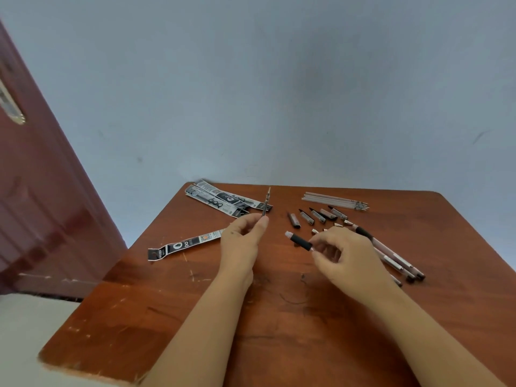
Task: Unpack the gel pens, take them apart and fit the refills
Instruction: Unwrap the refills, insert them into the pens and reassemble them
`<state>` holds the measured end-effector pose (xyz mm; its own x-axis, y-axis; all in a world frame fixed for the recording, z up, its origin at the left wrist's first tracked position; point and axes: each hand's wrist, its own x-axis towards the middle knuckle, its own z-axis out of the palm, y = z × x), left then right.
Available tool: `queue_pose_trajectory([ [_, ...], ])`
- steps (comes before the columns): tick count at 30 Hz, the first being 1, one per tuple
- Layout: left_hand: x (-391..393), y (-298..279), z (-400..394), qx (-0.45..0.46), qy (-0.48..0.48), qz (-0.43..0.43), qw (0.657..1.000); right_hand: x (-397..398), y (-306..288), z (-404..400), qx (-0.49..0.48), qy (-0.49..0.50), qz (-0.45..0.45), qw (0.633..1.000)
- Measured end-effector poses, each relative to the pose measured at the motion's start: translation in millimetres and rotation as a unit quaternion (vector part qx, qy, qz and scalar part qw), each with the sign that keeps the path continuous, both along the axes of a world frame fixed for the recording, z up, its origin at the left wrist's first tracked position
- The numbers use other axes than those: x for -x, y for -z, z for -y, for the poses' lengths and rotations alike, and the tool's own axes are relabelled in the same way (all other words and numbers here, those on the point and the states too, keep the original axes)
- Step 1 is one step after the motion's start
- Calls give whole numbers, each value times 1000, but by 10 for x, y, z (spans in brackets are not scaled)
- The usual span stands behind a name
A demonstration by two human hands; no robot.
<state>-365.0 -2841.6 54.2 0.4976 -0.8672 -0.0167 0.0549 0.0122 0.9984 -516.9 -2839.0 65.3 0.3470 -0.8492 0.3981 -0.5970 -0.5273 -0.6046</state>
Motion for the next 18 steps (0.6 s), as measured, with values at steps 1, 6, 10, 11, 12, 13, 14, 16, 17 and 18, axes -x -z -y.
queue_pose_trajectory([
  [1, -9, -5, -1, 8, -2, -3, 1000, -6, -4, -7, -2, -3, -3, 1000],
  [6, -25, -20, -12, 50, -5, -19, 999, -20, -1, -15, 1, -11, -19, 1000],
  [10, -27, -16, 5, 59, -2, -48, 997, -4, 8, -2, 6, 2, -8, 1000],
  [11, -27, -14, 13, 59, -4, -59, 996, -3, 10, 5, 7, 10, -6, 1000],
  [12, -31, -12, 17, 59, -6, -72, 996, -1, 15, 13, 7, 18, -6, 1000],
  [13, -35, -8, 23, 60, -7, -82, 995, 0, 16, 21, 7, 25, -7, 1000],
  [14, -41, -4, 25, 62, -7, -89, 994, 4, 22, 31, 6, 32, -11, 999],
  [16, -51, 0, 22, 72, -1, -108, 992, 22, 30, 54, 6, 51, -20, 998],
  [17, -56, 1, 21, 80, 2, -121, 989, 36, 29, 67, 5, 64, -21, 998],
  [18, -59, -4, 17, 87, 4, -134, 987, 53, 26, 82, 6, 79, -18, 997],
])
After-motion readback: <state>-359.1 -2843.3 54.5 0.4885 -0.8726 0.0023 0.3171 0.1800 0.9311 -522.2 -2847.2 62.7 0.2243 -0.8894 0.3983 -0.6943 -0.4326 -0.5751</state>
